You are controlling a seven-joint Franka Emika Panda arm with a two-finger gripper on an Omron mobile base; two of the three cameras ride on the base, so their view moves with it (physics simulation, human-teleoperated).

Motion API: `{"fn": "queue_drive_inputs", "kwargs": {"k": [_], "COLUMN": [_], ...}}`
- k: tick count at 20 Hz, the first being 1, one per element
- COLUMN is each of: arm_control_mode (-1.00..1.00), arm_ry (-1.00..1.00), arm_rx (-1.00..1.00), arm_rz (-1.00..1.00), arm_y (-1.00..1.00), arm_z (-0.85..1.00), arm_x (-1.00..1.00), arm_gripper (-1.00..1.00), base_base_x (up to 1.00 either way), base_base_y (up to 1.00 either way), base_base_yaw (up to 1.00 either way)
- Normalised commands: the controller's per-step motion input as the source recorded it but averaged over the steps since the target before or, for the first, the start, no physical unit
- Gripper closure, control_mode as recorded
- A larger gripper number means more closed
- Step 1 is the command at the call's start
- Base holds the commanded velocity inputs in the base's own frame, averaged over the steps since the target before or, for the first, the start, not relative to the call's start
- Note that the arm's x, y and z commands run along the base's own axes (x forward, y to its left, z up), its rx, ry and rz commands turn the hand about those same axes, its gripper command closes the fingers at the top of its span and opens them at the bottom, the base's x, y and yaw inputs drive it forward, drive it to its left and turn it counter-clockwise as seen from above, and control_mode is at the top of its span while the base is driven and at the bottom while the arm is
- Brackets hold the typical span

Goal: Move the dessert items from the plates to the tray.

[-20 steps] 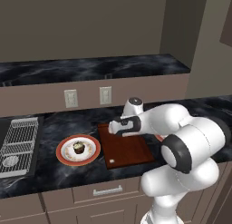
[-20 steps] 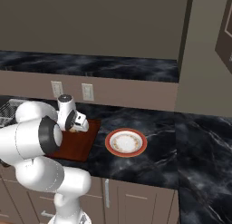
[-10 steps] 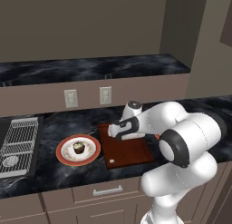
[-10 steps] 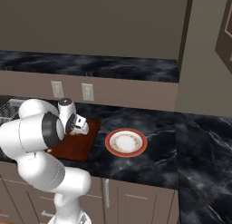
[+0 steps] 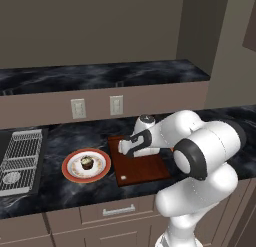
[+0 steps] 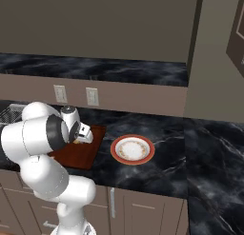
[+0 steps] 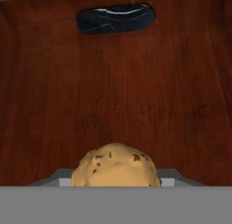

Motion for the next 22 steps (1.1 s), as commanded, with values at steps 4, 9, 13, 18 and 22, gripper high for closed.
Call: {"fn": "queue_drive_inputs", "kwargs": {"k": [4,9,13,18,22], "arm_control_mode": [-1.0,-1.0,-1.0,-1.0,-1.0], "arm_ry": [0.0,0.0,0.0,-0.01,-0.08], "arm_rx": [0.0,0.0,0.0,0.0,0.0], "arm_rz": [0.0,0.0,0.0,0.0,0.0], "arm_y": [0.0,0.0,0.0,0.0,0.0], "arm_z": [0.0,0.0,0.01,0.18,0.44], "arm_x": [0.0,0.01,0.0,-0.03,-0.18], "arm_gripper": [-1.0,-1.0,-1.0,-1.0,-1.0], "base_base_x": [0.0,0.0,0.0,0.0,0.0], "base_base_y": [0.0,0.0,0.0,0.0,0.0], "base_base_yaw": [0.0,0.0,0.0,0.0,0.0]}}
